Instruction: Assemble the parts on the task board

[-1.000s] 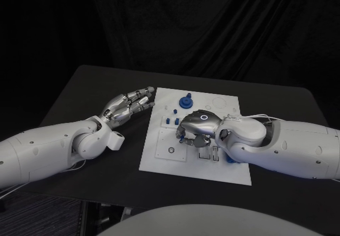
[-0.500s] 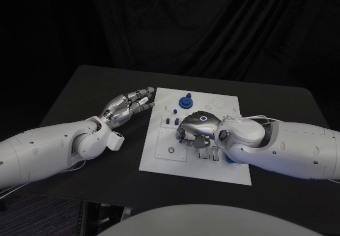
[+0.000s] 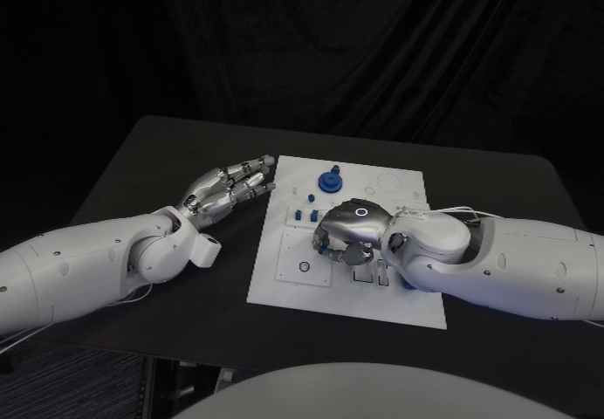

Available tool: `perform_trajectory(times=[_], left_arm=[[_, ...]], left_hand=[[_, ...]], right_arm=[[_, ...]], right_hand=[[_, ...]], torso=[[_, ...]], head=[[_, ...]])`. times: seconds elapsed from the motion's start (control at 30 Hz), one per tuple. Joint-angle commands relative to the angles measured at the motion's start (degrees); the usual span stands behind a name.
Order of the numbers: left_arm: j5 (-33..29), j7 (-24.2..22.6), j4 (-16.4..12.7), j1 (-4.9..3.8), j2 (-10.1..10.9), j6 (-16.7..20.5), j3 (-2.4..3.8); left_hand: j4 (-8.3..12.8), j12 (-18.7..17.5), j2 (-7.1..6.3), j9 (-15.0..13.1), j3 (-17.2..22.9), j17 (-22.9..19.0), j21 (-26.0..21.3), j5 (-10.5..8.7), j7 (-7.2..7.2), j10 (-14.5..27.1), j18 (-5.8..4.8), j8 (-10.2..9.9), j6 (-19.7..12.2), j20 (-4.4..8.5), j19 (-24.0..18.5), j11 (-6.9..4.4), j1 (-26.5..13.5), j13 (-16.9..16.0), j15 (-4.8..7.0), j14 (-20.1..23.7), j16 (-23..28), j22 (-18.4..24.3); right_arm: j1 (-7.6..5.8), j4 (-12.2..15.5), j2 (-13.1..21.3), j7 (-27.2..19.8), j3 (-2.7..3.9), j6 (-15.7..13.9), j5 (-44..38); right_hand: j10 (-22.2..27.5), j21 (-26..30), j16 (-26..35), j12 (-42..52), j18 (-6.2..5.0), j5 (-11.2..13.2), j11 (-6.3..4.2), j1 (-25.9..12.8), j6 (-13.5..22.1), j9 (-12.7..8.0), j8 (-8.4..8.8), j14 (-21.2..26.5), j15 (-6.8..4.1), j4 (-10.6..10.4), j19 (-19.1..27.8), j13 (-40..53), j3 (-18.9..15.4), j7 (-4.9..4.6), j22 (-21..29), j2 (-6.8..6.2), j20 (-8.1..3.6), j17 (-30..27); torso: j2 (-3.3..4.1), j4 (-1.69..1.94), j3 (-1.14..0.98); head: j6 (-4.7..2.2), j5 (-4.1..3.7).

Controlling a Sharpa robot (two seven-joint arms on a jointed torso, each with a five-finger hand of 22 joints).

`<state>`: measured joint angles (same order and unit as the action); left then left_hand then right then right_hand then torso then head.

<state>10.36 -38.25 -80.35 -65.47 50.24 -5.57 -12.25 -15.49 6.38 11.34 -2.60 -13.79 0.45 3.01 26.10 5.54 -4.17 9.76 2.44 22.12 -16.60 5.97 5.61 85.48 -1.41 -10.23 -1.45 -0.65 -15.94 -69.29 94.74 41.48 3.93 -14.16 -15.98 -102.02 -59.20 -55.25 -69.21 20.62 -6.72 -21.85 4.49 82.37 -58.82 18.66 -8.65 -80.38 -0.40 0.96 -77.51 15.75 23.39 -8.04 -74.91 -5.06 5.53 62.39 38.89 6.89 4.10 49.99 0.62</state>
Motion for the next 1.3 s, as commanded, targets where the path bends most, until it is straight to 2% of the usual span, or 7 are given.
perform_trajectory(times=[0.03,0.3,0.47,0.53,0.87,1.13,1.3], left_arm=[[-0.25,-0.25,-0.02,0.14,-0.14,-0.99,0.05],[-0.25,0.04,-0.03,0.17,-0.17,-1.18,0.05],[-0.25,0.17,-0.08,0.18,-0.18,-1.27,0.05],[-0.25,0.19,-0.09,0.18,-0.18,-1.28,0.05],[-0.25,0.33,-0.03,0.21,-0.25,-1.42,0.05],[-0.25,0.30,-0.01,0.29,-0.20,-1.34,0.05],[-0.25,0.23,-0.21,0.32,-0.02,-1.17,0.05]], left_hand=[[0.13,0.31,0.32,-0.07,0.09,0.02,-0.15,0.34,0.40,-0.36,0.17,0.32,0.10,-0.04,-0.21,0.01,0.51,-0.09,-0.15,0.00,0.01,-0.09],[0.22,0.31,0.37,-0.08,0.15,0.03,-0.13,0.41,0.57,-0.37,0.18,0.35,0.23,-0.06,-0.16,-0.02,0.63,-0.09,-0.30,-0.05,-0.02,-0.10],[0.27,0.31,0.40,-0.11,0.18,0.04,-0.12,0.48,0.67,-0.37,0.19,0.38,0.44,-0.07,-0.13,-0.04,0.70,-0.09,-0.38,-0.07,-0.03,-0.11],[0.33,0.30,0.43,-0.14,0.21,0.04,-0.13,0.54,0.79,-0.36,0.18,0.42,0.62,-0.08,-0.14,-0.07,0.78,-0.09,-0.45,-0.08,-0.03,-0.03],[0.54,0.30,0.43,-0.25,0.28,0.04,-0.12,0.59,1.14,-0.36,0.17,0.59,1.45,-0.09,-0.10,-0.05,1.01,-0.09,-0.51,-0.08,-0.04,0.01],[0.58,0.27,0.44,-0.28,0.29,0.03,-0.14,0.60,1.25,-0.33,0.16,0.65,1.69,-0.08,-0.13,-0.02,1.05,-0.08,-0.51,-0.05,-0.02,0.12],[0.59,0.30,0.44,-0.30,0.30,0.03,-0.14,0.61,1.27,-0.35,0.16,0.68,1.82,-0.08,-0.12,-0.01,1.06,-0.09,-0.50,-0.04,-0.02,0.12]], right_arm=[[0.24,0.04,-0.08,0.30,-0.01,0.49,-0.43],[0.38,-0.31,-0.29,0.70,-0.01,1.63,-0.43],[0.52,-0.40,-0.45,1.34,-0.01,3.09,-0.43],[0.56,-0.41,-0.48,1.56,-0.01,3.57,-0.43],[0.67,-0.28,-0.15,1.69,-0.01,3.17,-0.43],[0.54,0.90,1.65,1.18,0.06,-0.83,-0.43],[-1.27,2.71,4.32,1.61,0.34,-3.08,0.42]], right_hand=[[-0.40,-0.21,-0.29,0.11,0.36,-0.12,-0.19,0.60,0.14,0.05,0.28,-0.47,0.08,0.21,-0.30,0.10,0.13,-0.03,-6.81,-0.06,0.01,-0.03],[0.35,-0.22,-0.12,-0.52,0.38,0.71,0.12,-0.05,1.00,-0.04,1.09,-0.41,0.30,0.07,-0.28,-0.08,0.17,-0.31,-6.74,-0.17,0.12,-0.33],[3.65,1.42,0.69,-2.14,0.16,3.01,1.14,-1.23,5.06,-1.09,3.95,0.37,1.21,-0.42,0.64,-0.58,0.55,-1.15,-6.28,-0.66,0.84,-1.42],[5.24,2.70,1.33,-2.76,-0.07,3.64,1.49,-1.76,7.83,-1.81,5.16,1.01,1.58,-0.67,1.33,-0.76,0.70,-0.65,-5.96,-1.08,1.11,-2.22],[13.64,5.92,2.26,-3.81,-0.58,8.34,2.98,-3.46,17.31,-4.88,5.06,2.73,2.70,-2.01,2.97,-0.73,-1.38,1.71,-5.19,-2.06,2.48,-4.01],[19.41,7.48,2.23,-2.96,-0.81,10.17,3.52,-3.07,17.54,-5.71,4.57,3.61,2.66,-2.80,3.57,-0.39,-4.10,2.25,-4.93,-1.75,2.58,-4.58],[22.62,7.62,2.14,-2.67,-0.79,10.19,3.85,-2.34,16.34,-5.93,4.18,3.83,2.49,-3.51,3.48,-0.84,-5.74,2.49,-4.98,-1.82,2.44,-4.87]], torso=[[0.02,0.03,0.00],[0.00,-0.01,0.01],[0.00,-0.01,0.00],[0.00,0.02,0.02],[-0.01,0.03,0.02],[0.05,0.01,0.01],[0.05,0.04,0.00]], head=[[0.01,0.00],[0.01,0.13],[0.01,0.14],[0.01,0.12],[0.01,0.15],[0.01,0.22],[0.01,0.32]])
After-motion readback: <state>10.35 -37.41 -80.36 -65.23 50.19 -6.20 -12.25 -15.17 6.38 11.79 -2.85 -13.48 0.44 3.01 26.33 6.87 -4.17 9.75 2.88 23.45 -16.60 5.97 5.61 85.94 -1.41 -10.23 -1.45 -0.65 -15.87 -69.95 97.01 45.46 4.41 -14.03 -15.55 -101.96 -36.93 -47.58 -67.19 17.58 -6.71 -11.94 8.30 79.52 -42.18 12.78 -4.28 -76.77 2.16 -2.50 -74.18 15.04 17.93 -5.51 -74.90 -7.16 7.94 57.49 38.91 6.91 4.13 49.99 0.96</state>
